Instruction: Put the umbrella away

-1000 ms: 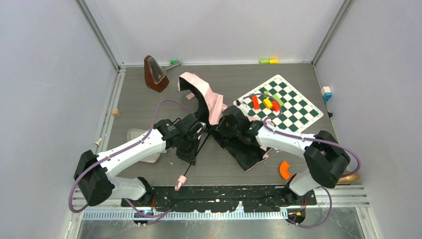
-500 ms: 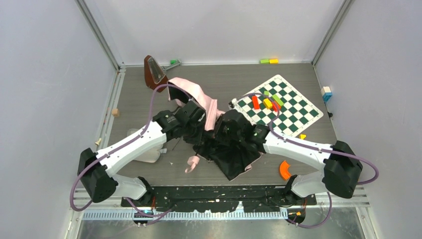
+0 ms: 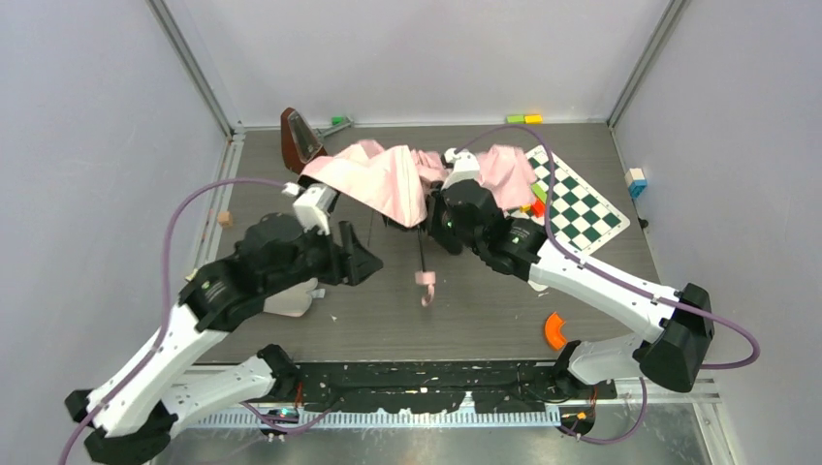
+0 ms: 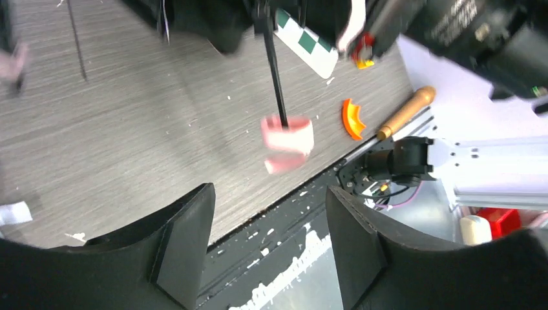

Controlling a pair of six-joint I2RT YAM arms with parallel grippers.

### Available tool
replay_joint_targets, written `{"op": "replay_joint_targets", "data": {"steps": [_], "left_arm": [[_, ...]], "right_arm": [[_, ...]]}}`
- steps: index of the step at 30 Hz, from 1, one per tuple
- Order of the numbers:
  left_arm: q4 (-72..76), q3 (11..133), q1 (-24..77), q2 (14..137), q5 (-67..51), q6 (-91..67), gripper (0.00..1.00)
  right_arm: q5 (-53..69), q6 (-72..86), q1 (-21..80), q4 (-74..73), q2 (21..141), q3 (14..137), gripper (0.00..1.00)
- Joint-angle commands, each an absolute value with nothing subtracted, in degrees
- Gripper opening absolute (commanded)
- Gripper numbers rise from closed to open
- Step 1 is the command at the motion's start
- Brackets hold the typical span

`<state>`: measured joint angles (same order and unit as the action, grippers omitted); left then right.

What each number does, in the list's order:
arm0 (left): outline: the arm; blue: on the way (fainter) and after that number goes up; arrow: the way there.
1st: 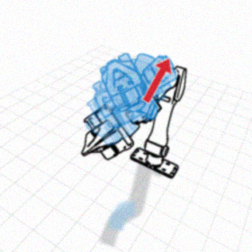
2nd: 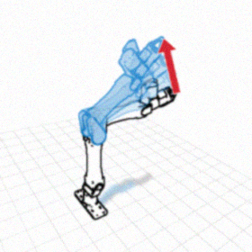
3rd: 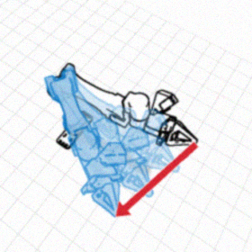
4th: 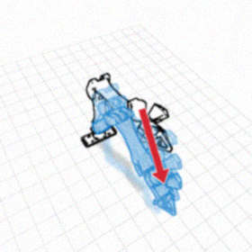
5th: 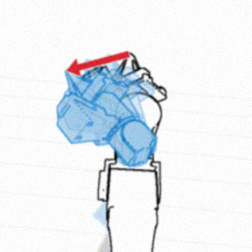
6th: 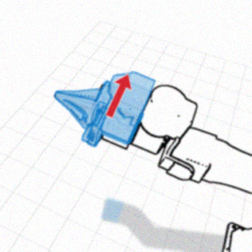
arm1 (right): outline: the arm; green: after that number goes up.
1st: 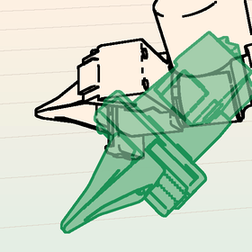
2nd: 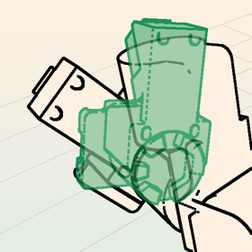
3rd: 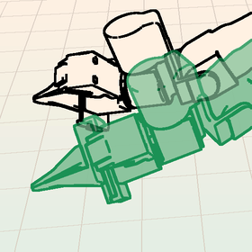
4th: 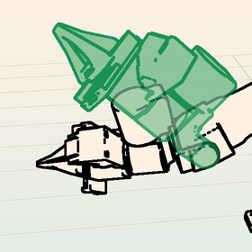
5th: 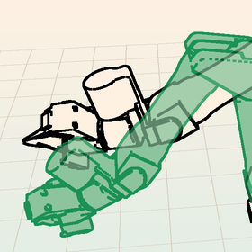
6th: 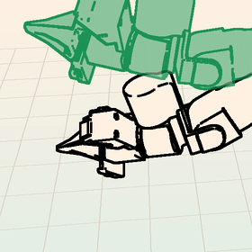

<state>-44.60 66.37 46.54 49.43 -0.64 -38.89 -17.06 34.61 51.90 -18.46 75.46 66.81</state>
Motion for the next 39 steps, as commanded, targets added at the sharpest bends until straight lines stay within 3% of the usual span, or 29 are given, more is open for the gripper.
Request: {"op": "replay_joint_targets", "data": {"steps": [1, 7, 11, 13, 15, 18, 20, 22, 28, 30, 39], "left_arm": [[-51.1, 64.2, 46.41, 41.38, -0.45, -42.11, 0.66], [-53.64, 61.51, 46.41, 32.71, 2.63, -45.86, 0.65], [-54.44, 60.22, 46.47, 29.17, 3.4, -48.38, 0.65], [-55.59, 59.43, 46.41, 27.58, 3.93, -49.69, 0.65], [-56.27, 58.31, 46.45, 25.81, 4.17, -50.64, 0.64], [-56.7, 56.73, 46.41, 24.07, 4.34, -52.24, 0.64], [-56.06, 55.3, 46.45, 23.45, 3.83, -53.0, 0.64], [-54.84, 54.06, 46.41, 23.29, 2.63, -52.93, 0.64], [-55.41, 50.59, 46.49, 20.68, 3.39, -54.22, 0.62], [-55.98, 51.63, 46.51, 19.46, 4.33, -55.31, 0.62], [-64.59, 67.06, 46.49, 29.14, 7.42, -49.49, 0.65]], "right_arm": [[-25.87, 8.57, 51.45, 6.77, 73.44, 71.74, 0.05], [-19.98, -8.98, 49.98, 27.14, 76.75, 80.38, 0.05], [-15.82, -13.46, 49.43, 32.64, 80.38, 86.54, 0.05], [-14.8, -13.42, 49.4, 37.28, 80.37, 83.99, 0.05], [-13.82, -9.98, 49.39, 44.8, 79.12, 75.45, 0.05], [-10.46, 0.19, 49.69, 64.27, 79.59, 51.65, 0.05], [-10.11, 5.15, 50.72, 79.19, 85.56, 37.98, 0.05], [-10.2, 9.91, 52.54, 90.93, 100.49, 29.87, 0.05], [-17.56, 17.2, 61.98, 93.13, 126.74, 31.64, 0.05], [-18.7, 18.76, 63.35, 93.16, 128.5, 32.32, 0.05], [-16.26, 7.7, 60.91, 92.03, 107.61, 28.78, 0.05]]}}
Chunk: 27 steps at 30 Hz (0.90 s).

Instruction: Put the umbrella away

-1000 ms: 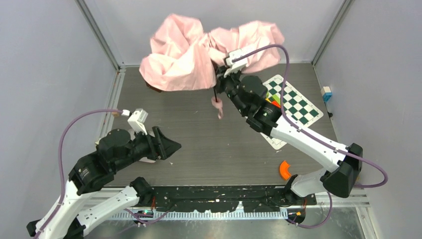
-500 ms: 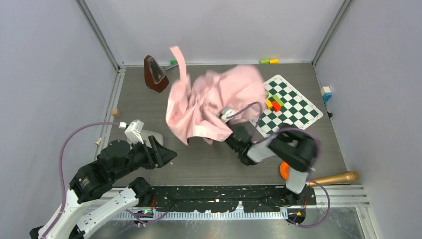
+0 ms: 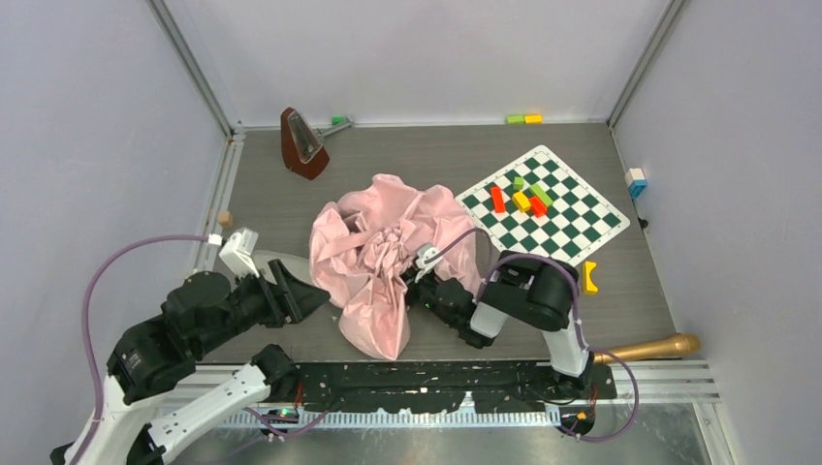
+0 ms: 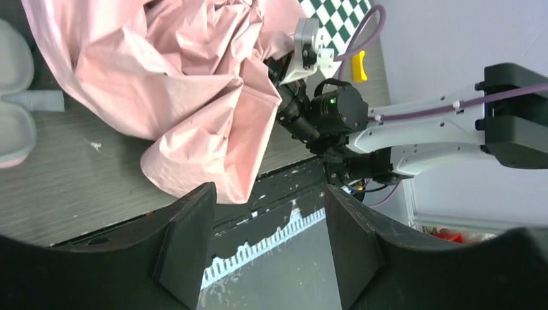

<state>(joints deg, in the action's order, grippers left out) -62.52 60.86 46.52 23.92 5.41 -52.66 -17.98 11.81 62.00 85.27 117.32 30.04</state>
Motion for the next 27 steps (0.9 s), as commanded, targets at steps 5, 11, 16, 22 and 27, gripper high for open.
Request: {"op": "replay_joint_targets", "data": {"steps": [5, 11, 16, 22, 27], "left_arm": [[-64.59, 75.74, 46.22, 36.63, 8.47, -44.18, 0.7], [-64.72, 84.32, 41.99, 46.82, 2.78, -39.34, 0.71], [-63.83, 89.61, 34.56, 51.59, -5.52, -40.94, 0.71], [-62.24, 90.17, 31.3, 53.57, -10.87, -41.84, 0.71], [-60.38, 86.31, 30.83, 55.93, -16.07, -41.49, 0.71]], "right_arm": [[-17.17, 8.84, 60.72, 72.8, 87.94, 29.24, 0.05], [-18.85, 13.62, 60.65, 27.78, 70.75, 40.75, 0.05], [-19.42, 21.21, 60.56, -19.67, 71.01, 59.78, 0.05], [-14.02, 27.84, 60.32, -53.32, 74.6, 74.97, 0.05], [-12.11, 25.37, 59.08, -55.3, 76.67, 76.26, 0.05]]}}
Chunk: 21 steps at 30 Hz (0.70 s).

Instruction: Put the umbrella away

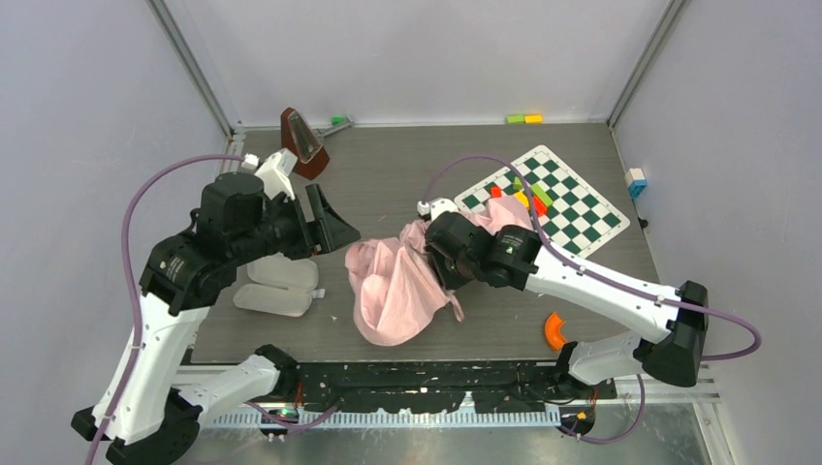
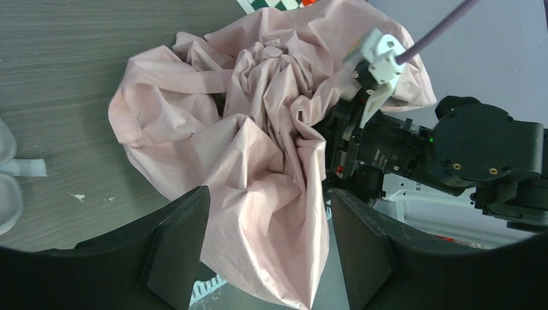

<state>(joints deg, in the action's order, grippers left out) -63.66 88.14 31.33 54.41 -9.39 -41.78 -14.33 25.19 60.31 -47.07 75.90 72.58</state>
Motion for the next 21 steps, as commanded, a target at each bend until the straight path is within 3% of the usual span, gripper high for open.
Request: {"op": "replay_joint_targets", "data": {"steps": [1, 6, 7, 8, 9, 10, 11, 13, 21], "left_arm": [[-59.68, 85.41, 30.85, 56.76, -17.41, -41.44, 0.71], [-54.02, 80.2, 30.93, 59.09, -22.2, -42.77, 0.71], [-52.78, 79.04, 31.01, 59.2, -22.9, -43.26, 0.71], [-51.75, 77.76, 31.19, 59.26, -23.42, -43.71, 0.71], [-50.92, 76.66, 31.46, 59.25, -23.6, -44.05, 0.71], [-50.29, 75.73, 31.86, 59.42, -23.64, -44.25, 0.71], [-49.95, 75.01, 32.16, 59.69, -23.6, -44.37, 0.72], [-50.05, 74.04, 32.65, 60.21, -23.23, -44.26, 0.72], [-53.96, 71.97, 32.7, 61.81, -19.19, -41.75, 0.72]], "right_arm": [[-10.72, 24.23, 58.46, -54.21, 78.6, 77.03, 0.05], [2.85, 21.95, 52.93, -52.8, 84.87, 82.08, 0.05], [4.68, 22.31, 51.42, -51.19, 84.7, 82.02, 0.13], [8.38, 23.27, 50.71, -50.07, 84.36, 81.62, 0.21], [9.94, 23.76, 49.37, -47.81, 83.36, 80.32, 0.44], [11.98, 24.73, 48.81, -47.02, 82.9, 79.67, 0.56], [12.67, 25.11, 47.93, -46.19, 82.18, 78.87, 0.83], [13.59, 25.48, 47.19, -45.99, 81.19, 78.34, 1.0], [10.56, 19.82, 44.32, -48.86, 77.11, 79.74, 0.95]]}}
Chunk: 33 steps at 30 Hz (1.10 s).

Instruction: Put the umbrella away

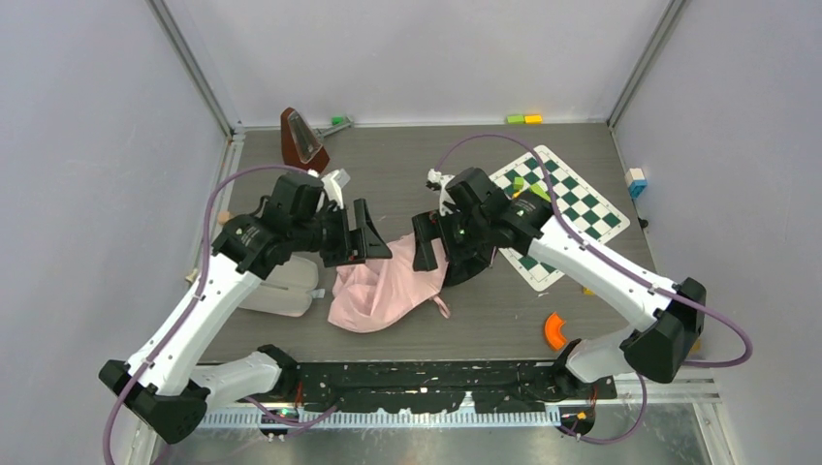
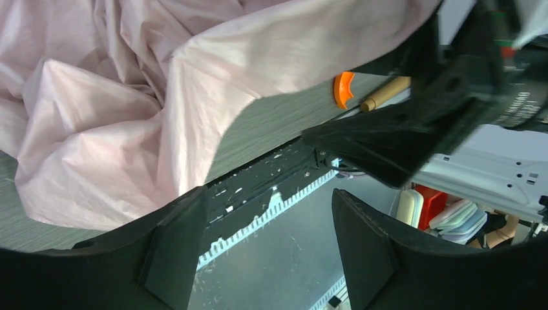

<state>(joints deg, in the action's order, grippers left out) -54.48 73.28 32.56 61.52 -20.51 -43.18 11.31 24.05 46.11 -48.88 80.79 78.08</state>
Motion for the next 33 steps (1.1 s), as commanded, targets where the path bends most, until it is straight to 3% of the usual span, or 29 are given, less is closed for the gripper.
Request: {"op": "replay_joint_targets", "data": {"steps": [1, 8, 10, 12, 15, 17, 24, 27, 33], "left_arm": [[-54.05, 70.95, 32.7, 61.69, -18.65, -41.86, 0.71], [-45.96, 61.1, 33.14, 59.86, -17.82, -44.8, 0.71], [-43.08, 58.94, 34.06, 61.33, -17.85, -44.78, 0.72], [-40.16, 56.84, 35.01, 64.84, -17.87, -44.56, 0.72], [-36.89, 55.08, 35.94, 71.46, -17.47, -43.68, 0.69], [-38.49, 55.49, 36.01, 76.15, -14.82, -42.64, 0.64], [-45.67, 61.19, 34.9, 85.3, -4.71, -36.41, 0.11], [-48.1, 63.52, 34.89, 86.1, -2.87, -32.5, 0.05], [-49.58, 61.34, 34.85, 81.11, -2.58, -29.11, 0.05]], "right_arm": [[10.07, 18.57, 43.96, -49.68, 76.85, 80.45, 0.95], [18.63, 15.76, 42.0, -58.73, 81.66, 83.61, 0.95], [23.35, 20.11, 42.23, -55.23, 81.18, 76.49, 0.95], [28.02, 25.74, 42.27, -41.37, 77.9, 63.22, 0.95], [29.38, 30.19, 41.88, -36.42, 75.75, 58.06, 0.95], [25.78, 27.59, 41.84, -41.4, 75.15, 59.94, 0.95], [12.46, 15.65, 41.53, -55.92, 70.01, 72.05, 0.95], [7.96, 12.15, 41.28, -54.71, 71.63, 78.6, 0.95], [1.11, 8.99, 40.08, -51.72, 85.01, 101.15, 0.95]]}}
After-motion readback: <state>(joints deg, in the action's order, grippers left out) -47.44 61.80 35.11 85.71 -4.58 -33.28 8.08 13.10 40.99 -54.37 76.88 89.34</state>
